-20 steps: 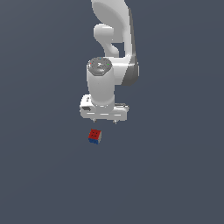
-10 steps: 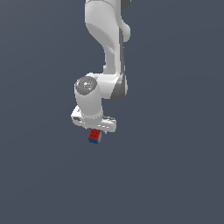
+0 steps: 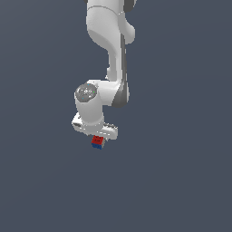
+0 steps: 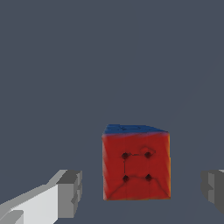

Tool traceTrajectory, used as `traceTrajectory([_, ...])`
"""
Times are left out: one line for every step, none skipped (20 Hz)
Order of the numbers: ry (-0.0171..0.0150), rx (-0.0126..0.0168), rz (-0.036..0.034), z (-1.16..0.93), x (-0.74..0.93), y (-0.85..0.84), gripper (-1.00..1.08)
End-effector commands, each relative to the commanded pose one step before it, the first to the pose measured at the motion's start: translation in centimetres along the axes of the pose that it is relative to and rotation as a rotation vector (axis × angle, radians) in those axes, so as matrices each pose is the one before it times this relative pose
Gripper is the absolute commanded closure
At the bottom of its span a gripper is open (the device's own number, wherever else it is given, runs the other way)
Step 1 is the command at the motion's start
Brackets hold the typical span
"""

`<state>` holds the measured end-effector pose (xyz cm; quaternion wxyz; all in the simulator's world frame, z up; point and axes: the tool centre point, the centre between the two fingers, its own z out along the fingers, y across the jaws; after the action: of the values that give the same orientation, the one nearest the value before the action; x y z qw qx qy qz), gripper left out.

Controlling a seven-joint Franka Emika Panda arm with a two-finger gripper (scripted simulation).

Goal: Pick up the object and move it to a goal position.

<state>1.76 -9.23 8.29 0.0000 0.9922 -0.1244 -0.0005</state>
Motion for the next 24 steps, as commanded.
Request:
traceTrajectory([-0.00034, -0.00001, 0.00022, 0.477, -0.023, 0.006, -0.92])
traceTrajectory([0.0, 0.0, 0.0, 0.357, -0.005, -0.008, -0.92])
traceTrajectory([0.00022, 0.00003, 0.00043, 0.42, -0.006, 0.018, -0.92])
traceTrajectory([0.0, 0.0, 0.0, 0.51, -0.01, -0.011, -0.92])
traceTrajectory([0.00031, 0.00004, 0.00062, 0.563, -0.011, 0.027, -0.92])
traceTrajectory([0.0, 0.0, 0.0, 0.618, -0.014, -0.014, -0.92])
traceTrajectory([0.00031, 0.00004, 0.00062, 0.523, -0.007, 0.027, -0.92])
traceTrajectory([0.0, 0.0, 0.0, 0.46, -0.003, -0.011, -0.92])
traceTrajectory([0.00033, 0.00005, 0.00061, 0.355, 0.009, 0.029, -0.92])
traceTrajectory([0.0, 0.0, 0.0, 0.292, 0.016, -0.008, -0.92])
traceTrajectory([0.0, 0.0, 0.0, 0.207, 0.027, -0.007, -0.92])
traceTrajectory([0.0, 0.0, 0.0, 0.126, 0.036, -0.005, -0.92])
traceTrajectory([0.0, 0.0, 0.0, 0.054, 0.037, -0.004, -0.92])
traceTrajectory([0.0, 0.0, 0.0, 0.009, 0.016, -0.001, -0.92])
traceTrajectory([0.0, 0.0, 0.0, 0.0, 0.0, 0.0, 1.08])
traceTrajectory([0.0, 0.0, 0.0, 0.0, 0.0, 0.0, 1.08])
traceTrajectory([0.0, 0.0, 0.0, 0.0, 0.0, 0.0, 1.08])
traceTrajectory([0.0, 0.0, 0.0, 0.0, 0.0, 0.0, 1.08])
traceTrajectory([0.0, 0.0, 0.0, 0.0, 0.0, 0.0, 1.08])
traceTrajectory([0.0, 0.0, 0.0, 0.0, 0.0, 0.0, 1.08])
traceTrajectory([0.0, 0.0, 0.0, 0.0, 0.0, 0.0, 1.08])
traceTrajectory([0.0, 0.0, 0.0, 0.0, 0.0, 0.0, 1.08])
traceTrajectory([0.0, 0.0, 0.0, 0.0, 0.0, 0.0, 1.08])
traceTrajectory([0.0, 0.0, 0.0, 0.0, 0.0, 0.0, 1.08])
